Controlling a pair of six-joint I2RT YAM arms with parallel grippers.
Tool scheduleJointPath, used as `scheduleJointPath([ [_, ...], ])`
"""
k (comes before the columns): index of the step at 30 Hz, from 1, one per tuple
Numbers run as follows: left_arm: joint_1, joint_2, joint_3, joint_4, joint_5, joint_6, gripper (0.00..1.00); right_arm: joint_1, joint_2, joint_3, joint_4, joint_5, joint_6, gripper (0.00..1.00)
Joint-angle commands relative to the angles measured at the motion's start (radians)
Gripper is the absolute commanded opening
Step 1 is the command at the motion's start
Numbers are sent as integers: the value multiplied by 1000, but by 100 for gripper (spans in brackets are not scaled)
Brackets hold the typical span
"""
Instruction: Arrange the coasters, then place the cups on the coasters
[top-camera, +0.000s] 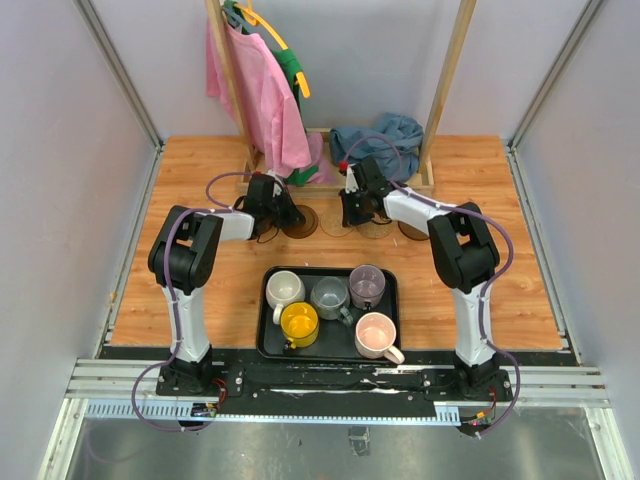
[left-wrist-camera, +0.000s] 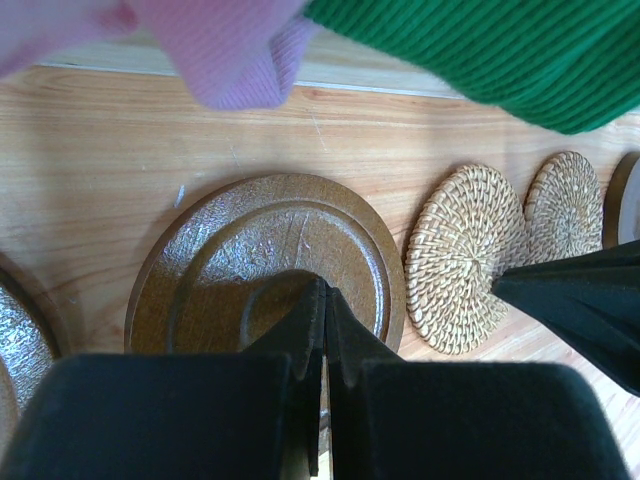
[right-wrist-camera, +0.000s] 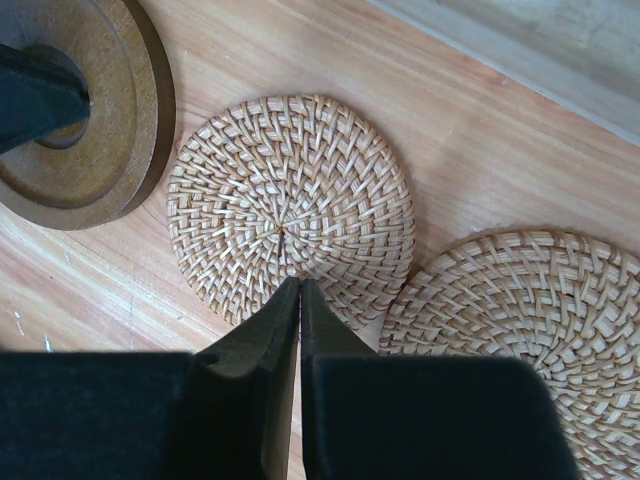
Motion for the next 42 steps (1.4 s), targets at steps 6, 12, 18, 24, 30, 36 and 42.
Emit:
scheduleJointPath([
  [6, -12, 28, 16, -95, -36, 25, 0, 29, 7, -15, -49, 29, -16, 5],
  [12, -12, 28, 20, -101, -44, 31, 1, 29, 37, 49, -70, 16, -20, 5],
  [18, -13, 39, 32, -105, -46, 34, 1, 31, 45, 81, -81, 14, -18, 6],
  [24, -10, 34, 33, -106, -56, 36, 0, 43, 28, 87, -97, 18, -27, 6],
  [30, -8, 7, 37, -103, -76, 35, 1, 57, -30, 82, -98, 50, -43, 7],
  [36, -2, -23, 72, -118, -86, 46, 1, 58, -61, 129, -97, 121, -76, 9],
  [42, -2, -76, 61, -114, -77, 45, 1, 54, -109, 134, -113, 187, -91, 10],
])
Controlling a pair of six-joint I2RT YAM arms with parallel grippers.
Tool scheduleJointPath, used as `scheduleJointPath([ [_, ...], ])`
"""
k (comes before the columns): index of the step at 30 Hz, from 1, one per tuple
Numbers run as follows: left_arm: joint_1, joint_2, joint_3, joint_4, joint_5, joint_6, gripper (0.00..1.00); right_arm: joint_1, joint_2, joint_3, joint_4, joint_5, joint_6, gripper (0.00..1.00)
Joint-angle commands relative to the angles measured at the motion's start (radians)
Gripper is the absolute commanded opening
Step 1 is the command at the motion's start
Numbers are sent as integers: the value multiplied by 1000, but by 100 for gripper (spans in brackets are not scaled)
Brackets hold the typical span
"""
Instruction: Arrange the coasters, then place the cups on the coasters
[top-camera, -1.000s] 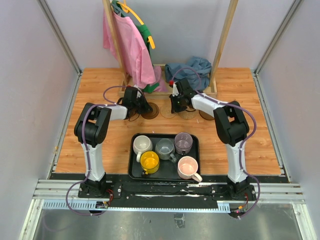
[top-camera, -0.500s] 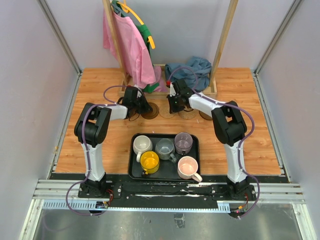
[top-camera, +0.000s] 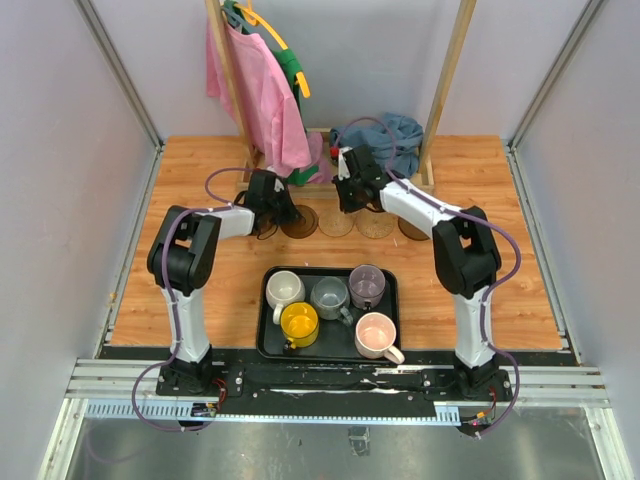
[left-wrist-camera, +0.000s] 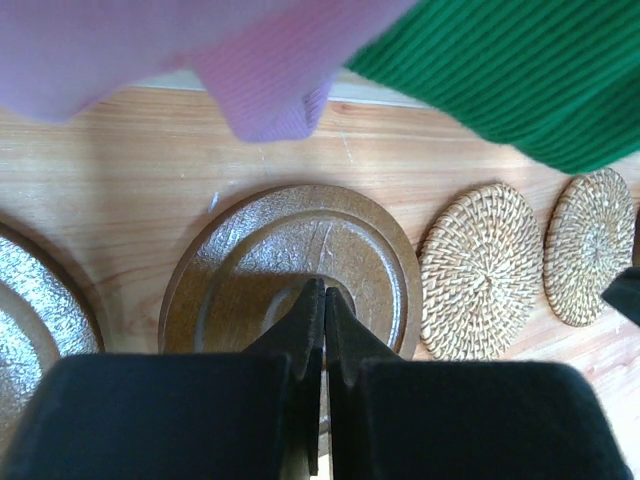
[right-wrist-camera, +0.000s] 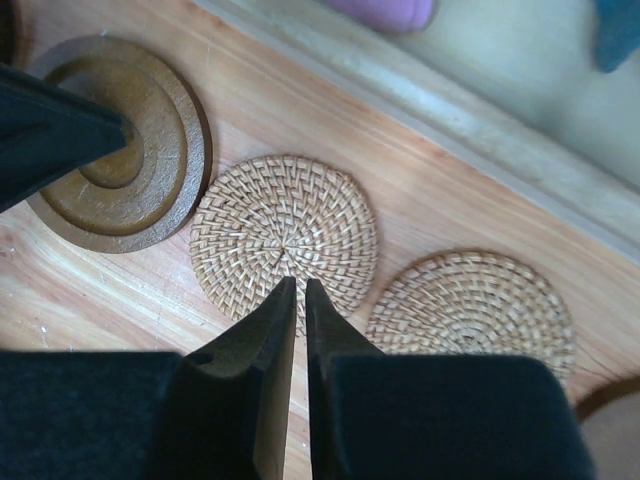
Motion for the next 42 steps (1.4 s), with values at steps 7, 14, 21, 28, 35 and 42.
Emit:
scheduleJointPath([
  [7, 3, -128, -27, -20, -23, 18, 1, -25, -167, -98, -19, 143, -10, 9],
  [14, 15, -199, -105, -39, -74, 28, 1, -96, -276, -245, 9, 254, 20, 7],
  [21, 89, -298, -237, -14, -180, 15, 1, -264, -404, -393, 82, 222, 122, 7],
  [28, 127, -370, -296, 34, -232, 35, 2, -411, -491, -487, 170, 163, 151, 5],
  [35, 127, -347, -322, 180, -107, 41, 1, -425, -477, -493, 175, 174, 123, 1],
  [42, 122, -303, -299, 267, -1, 37, 1, -426, -495, -507, 164, 253, 120, 1],
])
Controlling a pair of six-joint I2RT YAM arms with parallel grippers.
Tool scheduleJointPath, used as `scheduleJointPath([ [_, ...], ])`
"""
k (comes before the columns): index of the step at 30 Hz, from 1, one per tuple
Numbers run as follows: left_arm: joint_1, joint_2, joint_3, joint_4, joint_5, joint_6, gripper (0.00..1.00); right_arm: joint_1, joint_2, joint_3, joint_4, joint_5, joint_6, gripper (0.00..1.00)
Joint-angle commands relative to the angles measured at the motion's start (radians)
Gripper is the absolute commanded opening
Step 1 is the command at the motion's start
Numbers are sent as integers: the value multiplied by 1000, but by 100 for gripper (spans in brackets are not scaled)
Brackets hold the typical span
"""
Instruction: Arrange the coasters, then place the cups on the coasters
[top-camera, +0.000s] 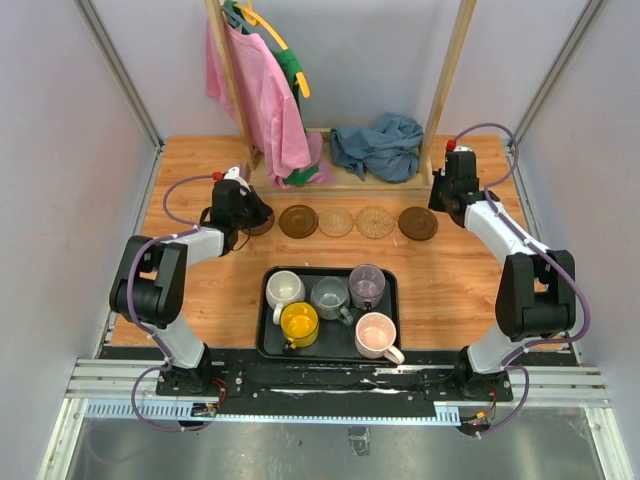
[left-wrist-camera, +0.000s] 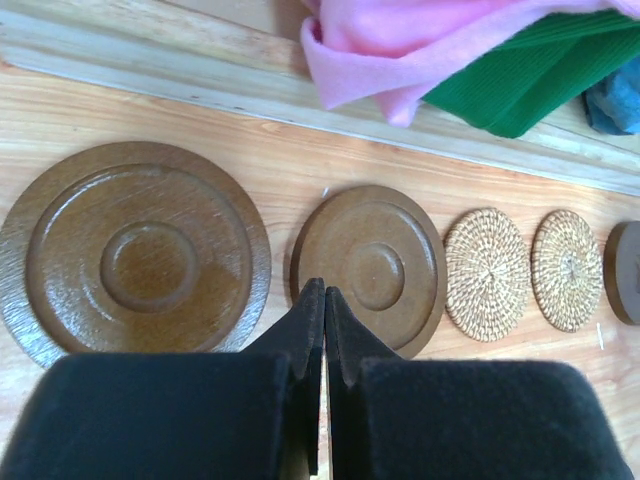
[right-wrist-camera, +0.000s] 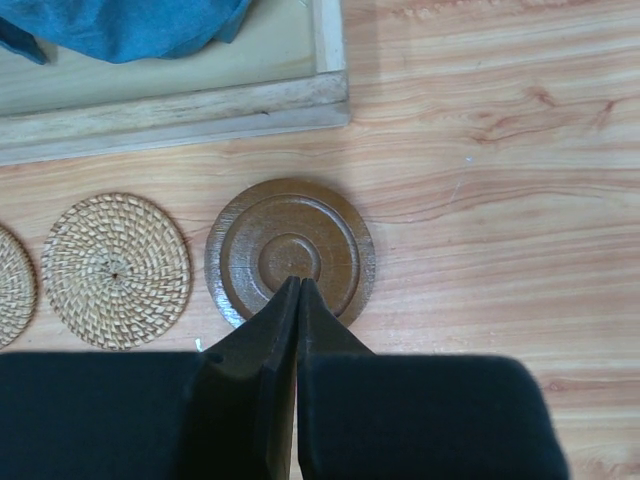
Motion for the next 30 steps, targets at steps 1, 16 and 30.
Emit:
scheduleJointPath([
  [1, -4, 20, 20, 88, 58, 18, 1, -8, -25, -23, 9, 76, -10, 1],
  [16, -10, 87, 55, 97, 67, 2, 1, -9, 16, -11, 1, 100, -20, 1],
  [30, -2, 51, 59, 23, -133, 51, 1, -22, 76, 22, -25, 103, -13, 1],
])
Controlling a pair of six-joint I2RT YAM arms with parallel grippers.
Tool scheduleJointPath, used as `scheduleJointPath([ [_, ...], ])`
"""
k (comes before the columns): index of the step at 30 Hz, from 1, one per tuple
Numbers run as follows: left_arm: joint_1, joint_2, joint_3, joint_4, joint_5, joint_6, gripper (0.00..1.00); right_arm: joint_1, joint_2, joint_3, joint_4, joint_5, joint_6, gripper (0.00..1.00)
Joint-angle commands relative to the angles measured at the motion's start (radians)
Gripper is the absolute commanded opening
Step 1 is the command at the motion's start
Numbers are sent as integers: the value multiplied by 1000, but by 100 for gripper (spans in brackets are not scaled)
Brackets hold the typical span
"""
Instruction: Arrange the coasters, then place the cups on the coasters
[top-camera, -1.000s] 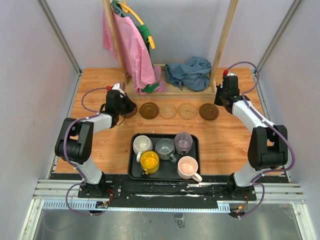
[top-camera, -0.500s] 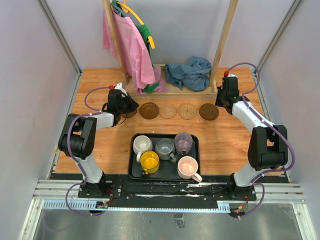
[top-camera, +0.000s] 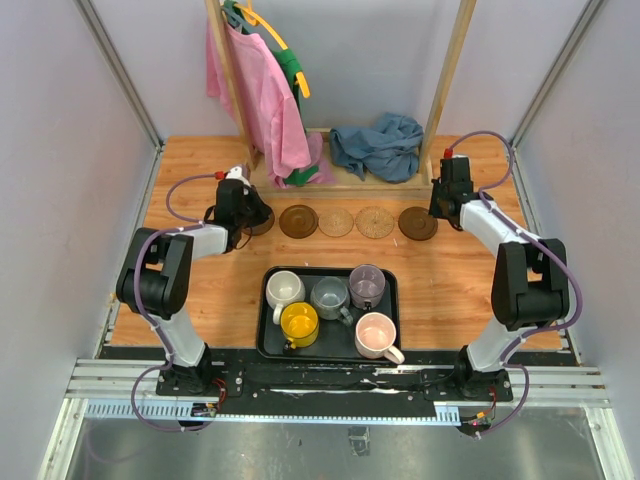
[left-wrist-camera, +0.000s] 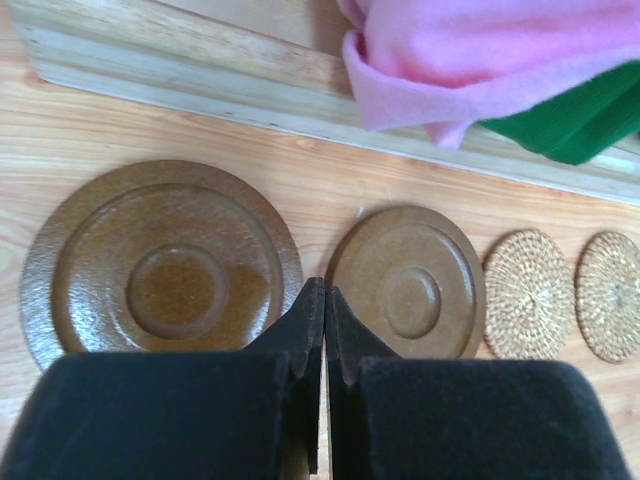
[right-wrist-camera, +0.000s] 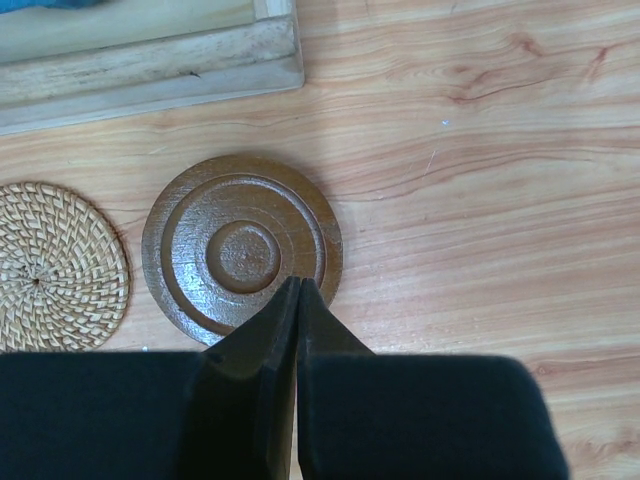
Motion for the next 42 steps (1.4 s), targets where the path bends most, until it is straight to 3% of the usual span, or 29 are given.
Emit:
scheduleJointPath([
  [1, 8, -18, 33, -24, -112, 26, 1, -21, 3, 35, -15, 23, -7, 1],
  [13, 48, 38, 67, -128, -243, -7, 1, -22, -10, 28, -19, -6, -3, 1],
  [24, 48, 86, 88, -207, -222, -8, 0, -22, 0, 31, -18, -32, 9, 1],
  [42, 48, 28, 13, -270, -202, -33, 0, -22, -9, 31, -18, -55, 27, 1],
])
